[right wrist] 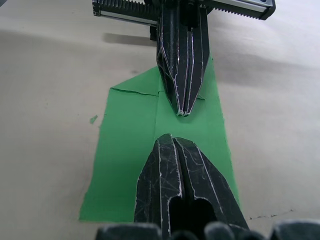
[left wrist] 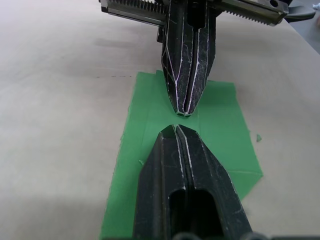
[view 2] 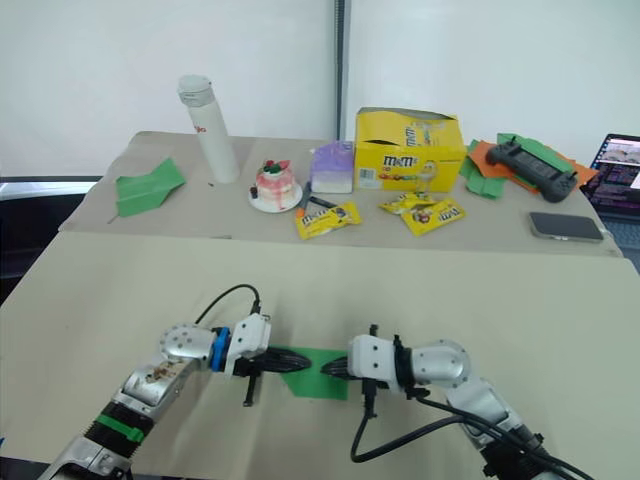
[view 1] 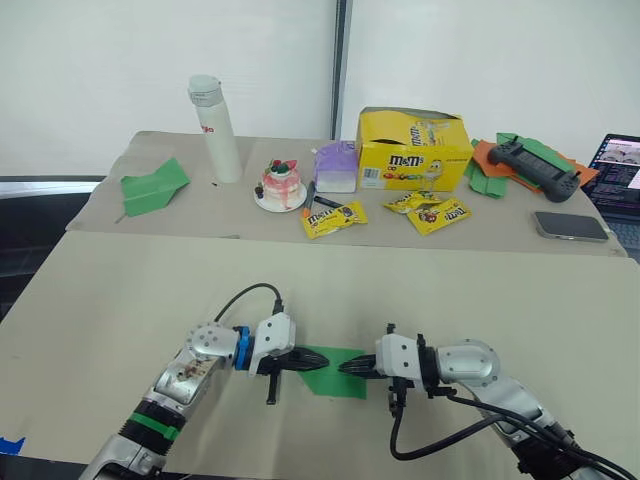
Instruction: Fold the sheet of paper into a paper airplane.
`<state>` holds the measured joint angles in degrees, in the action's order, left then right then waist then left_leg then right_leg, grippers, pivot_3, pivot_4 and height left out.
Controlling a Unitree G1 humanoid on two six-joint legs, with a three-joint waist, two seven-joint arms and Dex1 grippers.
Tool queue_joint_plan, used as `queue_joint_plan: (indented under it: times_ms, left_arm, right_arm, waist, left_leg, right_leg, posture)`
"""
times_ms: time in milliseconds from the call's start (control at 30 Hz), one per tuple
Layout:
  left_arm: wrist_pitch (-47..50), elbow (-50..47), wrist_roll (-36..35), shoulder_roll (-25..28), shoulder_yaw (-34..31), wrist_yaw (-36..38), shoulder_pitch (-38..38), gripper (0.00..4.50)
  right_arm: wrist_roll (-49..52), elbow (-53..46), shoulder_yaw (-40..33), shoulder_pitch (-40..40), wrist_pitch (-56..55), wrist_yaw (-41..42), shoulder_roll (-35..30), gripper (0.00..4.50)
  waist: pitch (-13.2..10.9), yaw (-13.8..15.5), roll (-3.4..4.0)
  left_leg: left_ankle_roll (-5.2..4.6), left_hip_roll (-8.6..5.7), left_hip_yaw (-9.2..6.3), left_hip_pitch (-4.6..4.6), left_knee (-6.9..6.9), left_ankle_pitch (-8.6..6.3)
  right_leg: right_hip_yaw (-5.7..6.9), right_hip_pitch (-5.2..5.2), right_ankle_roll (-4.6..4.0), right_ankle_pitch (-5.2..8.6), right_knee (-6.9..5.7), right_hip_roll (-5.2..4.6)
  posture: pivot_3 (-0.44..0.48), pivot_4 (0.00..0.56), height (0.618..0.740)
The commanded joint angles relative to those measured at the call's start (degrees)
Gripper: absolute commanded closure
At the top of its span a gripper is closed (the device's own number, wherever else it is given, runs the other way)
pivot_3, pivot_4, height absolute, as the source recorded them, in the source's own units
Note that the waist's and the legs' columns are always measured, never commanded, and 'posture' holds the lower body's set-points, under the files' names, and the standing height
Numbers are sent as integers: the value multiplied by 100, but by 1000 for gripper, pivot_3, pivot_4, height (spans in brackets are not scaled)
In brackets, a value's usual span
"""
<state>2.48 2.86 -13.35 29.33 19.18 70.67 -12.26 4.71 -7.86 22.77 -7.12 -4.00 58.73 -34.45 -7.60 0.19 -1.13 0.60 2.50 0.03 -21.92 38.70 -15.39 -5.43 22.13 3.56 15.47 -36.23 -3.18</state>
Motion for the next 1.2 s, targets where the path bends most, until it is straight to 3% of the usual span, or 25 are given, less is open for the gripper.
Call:
queue_joint_plan:
  times_ms: [33, 267, 467, 767, 967, 1200]
  left_arm:
    - [289, -380, -108, 18, 58, -3, 157, 4500]
    - [253, -368, 81, 189, 31, -54, 390, 4500]
    - [-2, -221, -104, 372, -380, -125, 846, 4500]
    - [524, -738, -758, 748, -1062, -253, 1119, 4500]
    - [712, -947, -824, 799, -1142, -282, 1222, 4500]
    - [1320, -1353, -1179, 800, -1534, -600, 859, 4500]
  right_arm:
    - [-208, 284, 189, 44, 48, 67, 25, 4477]
    - [-224, 465, 229, -29, 23, 74, 113, 4477]
    - [-202, 503, 196, -29, 62, 73, 112, 4477]
    - [-198, 701, 212, -168, 37, 132, 183, 4477]
    - [-220, 798, 227, -240, 14, 161, 231, 4477]
    - [67, 378, -80, -225, 161, 127, 150, 4477]
  waist:
    - [0, -18, 0]
    - [0, -103, -2]
    - [1, -133, -2]
    - [-3, -125, -8]
    - [-6, -124, -15]
    - [-16, -120, -31]
  left_leg:
    - [0, 1, 0, 0, 0, 0]
    - [0, 6, -2, 2, -3, 0]
    - [0, 11, -1, 18, -16, 0]
    - [0, 13, 0, 41, -30, 0]
    - [0, 17, 0, 52, -30, 0]
    - [0, 22, 0, 52, -31, 0]
  right_leg:
    - [0, 0, 0, 0, 0, 1]
    - [0, 1, -1, 0, -2, 6]
    - [-1, -2, -8, 3, -5, 8]
    - [-2, -1, -26, 19, -38, 10]
    - [-2, 0, -34, 27, -56, 16]
    - [-2, 2, -36, 27, -60, 21]
  posture:
    - [0, 150, 740]
    - [0, 150, 740]
    - [0, 150, 740]
    - [0, 150, 740]
    - [0, 150, 740]
    - [0, 150, 740]
